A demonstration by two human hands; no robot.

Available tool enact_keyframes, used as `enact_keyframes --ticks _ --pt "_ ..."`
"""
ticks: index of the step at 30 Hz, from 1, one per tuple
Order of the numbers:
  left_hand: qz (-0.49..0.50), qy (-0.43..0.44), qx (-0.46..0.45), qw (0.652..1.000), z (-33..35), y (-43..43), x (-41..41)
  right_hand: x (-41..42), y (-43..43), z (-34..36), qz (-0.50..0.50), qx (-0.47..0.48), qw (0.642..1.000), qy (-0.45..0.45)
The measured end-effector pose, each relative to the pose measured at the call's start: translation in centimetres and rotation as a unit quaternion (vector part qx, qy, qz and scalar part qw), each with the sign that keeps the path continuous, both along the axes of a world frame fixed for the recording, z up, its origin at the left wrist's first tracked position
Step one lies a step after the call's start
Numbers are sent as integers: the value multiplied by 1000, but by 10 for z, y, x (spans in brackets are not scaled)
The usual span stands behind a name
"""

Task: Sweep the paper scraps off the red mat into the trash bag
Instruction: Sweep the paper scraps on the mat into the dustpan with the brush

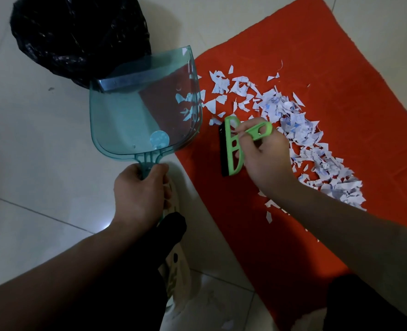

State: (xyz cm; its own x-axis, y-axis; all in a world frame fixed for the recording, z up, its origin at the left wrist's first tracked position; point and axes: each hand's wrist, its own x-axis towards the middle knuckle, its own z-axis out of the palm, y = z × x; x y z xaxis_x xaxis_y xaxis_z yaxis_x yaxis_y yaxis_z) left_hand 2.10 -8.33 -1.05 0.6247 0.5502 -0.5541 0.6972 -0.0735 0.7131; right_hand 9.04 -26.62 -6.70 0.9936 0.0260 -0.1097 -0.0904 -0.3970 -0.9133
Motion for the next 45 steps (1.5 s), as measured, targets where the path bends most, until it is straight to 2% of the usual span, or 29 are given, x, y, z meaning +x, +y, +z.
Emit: enact_keyframes --ticks 3,7,9,13,15,20,25,29,34,36,39,42,45 --pt "4 1 -5 1000 0 0 0 -1 6 3 17 43 999 17" --pt "-2 -1 0 1000 2 -2 0 -4 25 -3 67 59 992 83" --pt "4 0 -3 1000 1 -1 0 0 26 -4 57 59 992 100" --pt "21 0 -14 1000 -1 1 0 15 9 -1 -35 30 997 55" --pt "20 -3 -15 1000 -1 1 1 18 5 1 -51 32 998 34" --pt "23 -6 -17 1000 0 3 0 11 25 7 9 99 994 41" --pt "34 -8 -28 999 0 6 0 15 46 -1 74 79 988 107" --pt "36 -13 -32 999 2 7 1 29 40 -1 28 64 989 132" --pt "37 -15 -35 999 2 12 0 39 25 4 -55 37 996 51" --pt "41 -14 -37 998 2 13 0 37 31 8 -53 74 995 45" --pt "41 -10 -37 998 2 13 0 33 49 11 -6 112 990 82" --pt "44 -8 -40 998 2 14 0 31 64 6 48 90 988 118" --pt "48 -9 -41 998 2 15 0 33 63 3 15 72 987 140"
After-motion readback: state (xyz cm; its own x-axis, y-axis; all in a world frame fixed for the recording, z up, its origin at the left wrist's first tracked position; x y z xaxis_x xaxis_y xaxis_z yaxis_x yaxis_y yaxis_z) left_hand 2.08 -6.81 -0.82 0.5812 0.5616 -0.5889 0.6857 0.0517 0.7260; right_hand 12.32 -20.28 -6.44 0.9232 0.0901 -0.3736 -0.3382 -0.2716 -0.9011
